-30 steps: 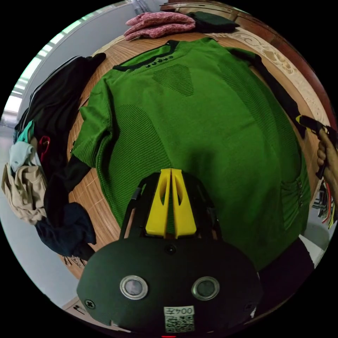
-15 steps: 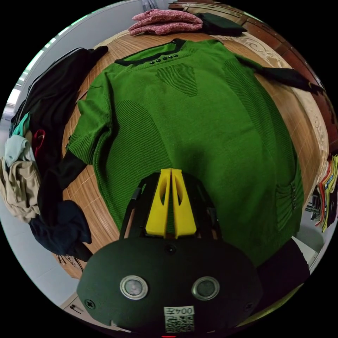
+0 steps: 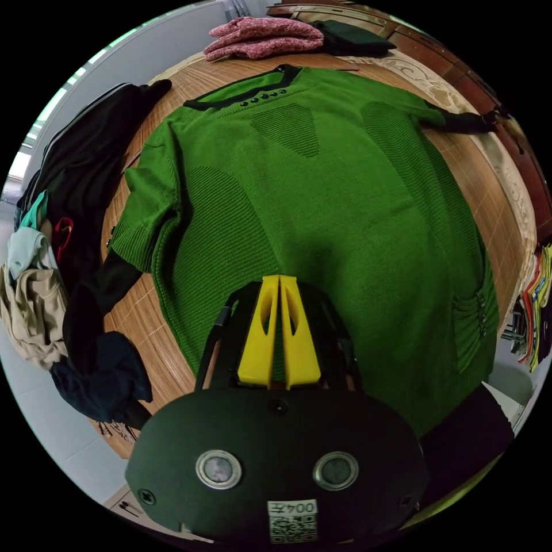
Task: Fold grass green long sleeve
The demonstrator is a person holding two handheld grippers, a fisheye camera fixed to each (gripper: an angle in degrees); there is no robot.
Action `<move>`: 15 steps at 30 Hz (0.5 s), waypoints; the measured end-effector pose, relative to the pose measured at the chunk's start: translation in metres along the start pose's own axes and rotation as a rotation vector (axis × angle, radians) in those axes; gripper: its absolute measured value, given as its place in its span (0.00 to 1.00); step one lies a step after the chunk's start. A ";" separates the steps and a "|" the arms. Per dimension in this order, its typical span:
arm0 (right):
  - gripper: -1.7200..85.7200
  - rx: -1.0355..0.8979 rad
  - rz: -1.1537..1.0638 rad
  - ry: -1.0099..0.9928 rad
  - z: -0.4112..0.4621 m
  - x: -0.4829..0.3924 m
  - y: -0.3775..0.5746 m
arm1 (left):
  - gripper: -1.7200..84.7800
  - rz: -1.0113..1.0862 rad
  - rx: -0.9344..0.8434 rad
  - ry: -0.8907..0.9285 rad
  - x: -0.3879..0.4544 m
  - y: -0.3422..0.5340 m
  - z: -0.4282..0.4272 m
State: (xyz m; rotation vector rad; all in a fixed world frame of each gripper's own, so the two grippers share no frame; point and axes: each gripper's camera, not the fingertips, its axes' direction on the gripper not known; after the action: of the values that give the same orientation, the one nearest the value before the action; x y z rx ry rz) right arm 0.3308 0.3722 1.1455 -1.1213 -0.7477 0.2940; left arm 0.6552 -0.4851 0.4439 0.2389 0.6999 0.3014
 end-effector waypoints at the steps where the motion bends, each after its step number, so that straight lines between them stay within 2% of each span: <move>1: 0.15 -0.037 0.023 0.016 0.011 0.002 0.004 | 0.02 0.001 0.000 0.000 0.001 0.000 0.002; 6: 0.16 0.067 0.252 -0.149 0.013 0.045 0.036 | 0.02 0.001 -0.011 0.014 0.001 -0.004 0.013; 8: 0.14 0.203 0.326 -0.281 0.000 0.060 0.067 | 0.02 -0.002 -0.014 0.021 0.000 -0.005 0.017; 10: 0.13 0.267 0.280 -0.387 -0.007 0.053 0.094 | 0.02 -0.017 -0.006 0.028 0.000 -0.005 0.023; 15: 0.13 0.256 -0.003 -0.669 -0.006 -0.022 0.193 | 0.02 -0.035 0.001 0.039 0.000 -0.005 0.034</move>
State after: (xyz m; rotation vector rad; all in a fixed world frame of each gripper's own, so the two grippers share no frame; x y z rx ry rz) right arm 0.3477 0.4381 0.9635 -0.7712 -1.2585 0.7613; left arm 0.6783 -0.4938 0.4673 0.2217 0.7420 0.2736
